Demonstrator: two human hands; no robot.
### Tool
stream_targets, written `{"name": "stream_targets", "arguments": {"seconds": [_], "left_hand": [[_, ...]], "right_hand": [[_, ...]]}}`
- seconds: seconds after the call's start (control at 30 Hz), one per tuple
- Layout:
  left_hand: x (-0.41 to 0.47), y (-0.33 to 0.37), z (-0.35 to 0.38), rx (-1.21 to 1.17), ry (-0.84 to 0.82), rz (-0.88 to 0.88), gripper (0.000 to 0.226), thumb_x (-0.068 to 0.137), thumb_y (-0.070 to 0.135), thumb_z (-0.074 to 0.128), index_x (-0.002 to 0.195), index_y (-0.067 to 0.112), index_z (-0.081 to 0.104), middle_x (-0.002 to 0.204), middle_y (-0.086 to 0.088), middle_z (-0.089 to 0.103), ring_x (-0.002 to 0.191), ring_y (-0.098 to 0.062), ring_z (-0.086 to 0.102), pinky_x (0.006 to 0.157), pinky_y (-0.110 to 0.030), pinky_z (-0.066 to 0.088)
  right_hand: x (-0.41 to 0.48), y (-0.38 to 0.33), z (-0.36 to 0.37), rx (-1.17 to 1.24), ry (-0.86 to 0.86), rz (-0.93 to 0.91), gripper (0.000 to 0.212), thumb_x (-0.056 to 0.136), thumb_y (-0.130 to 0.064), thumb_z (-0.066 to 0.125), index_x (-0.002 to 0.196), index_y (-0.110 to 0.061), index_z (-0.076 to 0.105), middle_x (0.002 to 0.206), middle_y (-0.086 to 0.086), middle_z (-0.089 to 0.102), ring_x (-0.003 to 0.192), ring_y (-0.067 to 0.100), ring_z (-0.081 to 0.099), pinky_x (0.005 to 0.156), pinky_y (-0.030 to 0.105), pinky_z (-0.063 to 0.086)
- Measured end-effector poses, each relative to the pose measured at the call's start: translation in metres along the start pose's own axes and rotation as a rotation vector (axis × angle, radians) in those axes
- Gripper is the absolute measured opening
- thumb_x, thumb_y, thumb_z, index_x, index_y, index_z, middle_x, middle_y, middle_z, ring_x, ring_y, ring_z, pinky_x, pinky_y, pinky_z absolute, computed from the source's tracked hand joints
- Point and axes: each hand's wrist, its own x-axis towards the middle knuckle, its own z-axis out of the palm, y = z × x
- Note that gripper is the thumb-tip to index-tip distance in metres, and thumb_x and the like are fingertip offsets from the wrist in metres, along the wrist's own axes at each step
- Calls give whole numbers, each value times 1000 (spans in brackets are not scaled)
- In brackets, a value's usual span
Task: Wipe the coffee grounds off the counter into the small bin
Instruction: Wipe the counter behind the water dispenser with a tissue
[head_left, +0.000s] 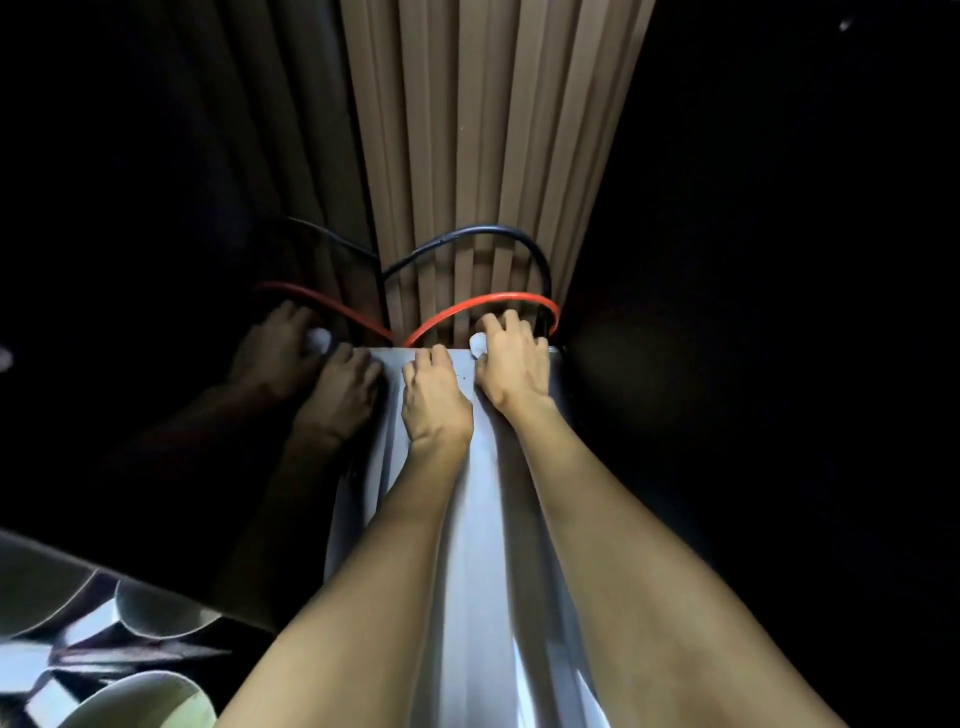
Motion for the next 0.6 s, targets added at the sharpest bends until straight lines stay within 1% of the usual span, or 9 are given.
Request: {"name": "stream_targets", "arguments": {"seconds": [0.07,0.13,0.2,0.23,0.3,0.37,0.5,0.6], "left_hand": [[-5,3,-6,-22,-8,-6,30,89,-2,47,119,3,50,130,-13,48,120,-29,43,93,-35,42],[-13,7,-17,-30,-31,2,33,90,-1,47,123,3,49,132,-14,45,121,-30,42,93,-36,43],[-24,12,-31,-31,-76,11,36,90,0,48,126,3,48,134,-14,43,122,-31,42,93,-37,43],[-32,15,-39,-22,-100,16,37,89,0,48,127,3,47,135,-14,42,122,-32,42,94,-38,43],[-49,22,-56,11,-142,41,39,89,0,49,128,4,47,136,-14,42,122,-32,44,96,-38,43],[-74,28,-74,37,-189,65,39,89,1,49,128,4,47,135,-16,43,122,-32,45,95,-39,44],[-131,26,-109,128,-235,130,42,87,-3,49,128,4,46,132,-16,46,122,-33,46,92,-39,45],[-178,22,-128,156,-256,173,41,86,-2,49,126,4,48,130,-17,47,119,-35,49,91,-40,45]], "right_hand": [[-6,-1,-6,97,-10,57,33,89,-13,54,121,-10,46,129,13,45,117,31,50,93,40,42],[-16,-4,-15,204,-25,109,32,90,-13,53,121,-9,45,130,13,41,111,33,55,83,38,46],[-29,-7,-29,239,-29,128,30,90,-10,53,119,-7,45,131,13,39,109,35,56,75,36,44],[-36,-8,-36,229,-27,130,31,89,-9,52,120,-7,45,132,13,38,111,35,54,75,36,44],[-55,-10,-52,194,-20,125,38,88,-7,52,126,-7,43,135,13,38,117,33,50,82,39,46],[-84,-12,-67,195,-42,120,43,87,-5,52,129,-9,42,135,12,42,120,31,50,87,39,46],[-152,-13,-92,265,-106,155,37,86,-3,53,122,-8,45,129,13,50,115,33,53,84,38,46],[-202,-10,-113,346,-154,198,39,85,-4,55,122,-8,43,128,13,52,114,34,54,84,36,45]]}}
